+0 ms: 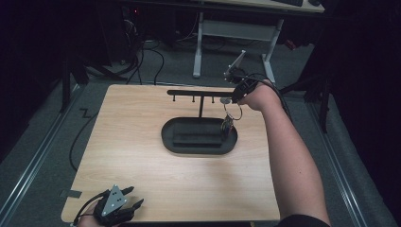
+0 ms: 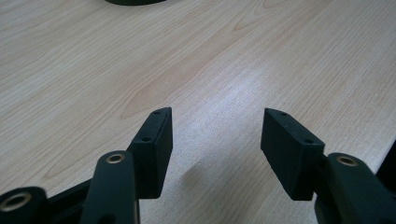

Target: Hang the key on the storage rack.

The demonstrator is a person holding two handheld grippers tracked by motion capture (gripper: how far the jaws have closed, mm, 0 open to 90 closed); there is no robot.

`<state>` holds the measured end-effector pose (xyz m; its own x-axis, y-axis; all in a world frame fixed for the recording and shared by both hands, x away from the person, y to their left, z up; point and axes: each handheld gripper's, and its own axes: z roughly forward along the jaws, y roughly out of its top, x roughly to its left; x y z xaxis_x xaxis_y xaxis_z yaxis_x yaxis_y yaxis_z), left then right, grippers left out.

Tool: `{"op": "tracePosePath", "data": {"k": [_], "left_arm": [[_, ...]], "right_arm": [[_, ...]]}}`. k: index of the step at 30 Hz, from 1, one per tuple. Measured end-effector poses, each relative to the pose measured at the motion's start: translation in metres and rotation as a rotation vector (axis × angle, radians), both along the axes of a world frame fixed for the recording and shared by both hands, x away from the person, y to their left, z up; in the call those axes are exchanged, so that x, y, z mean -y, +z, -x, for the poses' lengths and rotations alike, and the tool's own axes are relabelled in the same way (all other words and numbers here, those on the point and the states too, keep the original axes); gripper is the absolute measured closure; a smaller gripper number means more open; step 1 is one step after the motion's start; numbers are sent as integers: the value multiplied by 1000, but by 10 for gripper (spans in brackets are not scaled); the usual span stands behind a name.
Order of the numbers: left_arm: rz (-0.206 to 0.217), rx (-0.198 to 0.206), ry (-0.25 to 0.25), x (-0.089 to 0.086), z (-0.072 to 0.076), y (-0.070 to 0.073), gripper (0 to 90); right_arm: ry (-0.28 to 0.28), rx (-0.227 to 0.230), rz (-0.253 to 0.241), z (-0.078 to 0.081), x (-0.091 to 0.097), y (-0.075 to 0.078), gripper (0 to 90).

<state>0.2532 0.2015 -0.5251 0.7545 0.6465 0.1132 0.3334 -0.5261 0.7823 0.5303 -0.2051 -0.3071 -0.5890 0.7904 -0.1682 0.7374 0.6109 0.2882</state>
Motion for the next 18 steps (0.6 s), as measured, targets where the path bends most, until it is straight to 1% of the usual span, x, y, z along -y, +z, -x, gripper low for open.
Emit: {"op": "tracePosePath", "data": {"k": [1, 3, 6, 7, 10, 12, 13, 14, 15, 16, 17, 18], "left_arm": [[-1, -1, 0, 0, 0, 0, 443], [-3, -5, -2, 0, -1, -1, 443], [-7, -6, -4, 0, -1, -1, 443], [-7, -7, -5, 0, -1, -2, 443], [-6, -8, -4, 0, -1, -2, 443], [-6, -10, -4, 0, -1, -1, 443], [-6, -9, -4, 0, -1, -2, 443], [-7, -9, -4, 0, -1, -1, 443], [-13, -8, -5, 0, -1, -1, 443], [-13, -8, -5, 0, -1, -1, 443], [-13, -8, -2, -1, -2, -2, 443], [-17, -11, 0, -1, -2, -2, 443]], "right_arm": [[-11, 1, -1, -1, -1, -1, 877], [-15, 15, 3, -4, 0, -2, 876], [-19, 24, 4, -6, -1, -3, 865], [-23, 34, 6, -6, -2, -3, 856], [-32, 36, 2, -5, -3, -3, 848], [-22, 51, 14, -4, -4, -2, 816], [-36, 53, 11, -2, -5, -1, 800], [-32, 62, 14, 0, -5, 0, 774], [-38, 70, -9, 5, -3, 3, 741], [-34, 72, -23, 9, -2, 3, 712], [-34, 72, -23, 9, -2, 3, 712], [-39, 73, -34, 13, -1, 4, 683]]}}
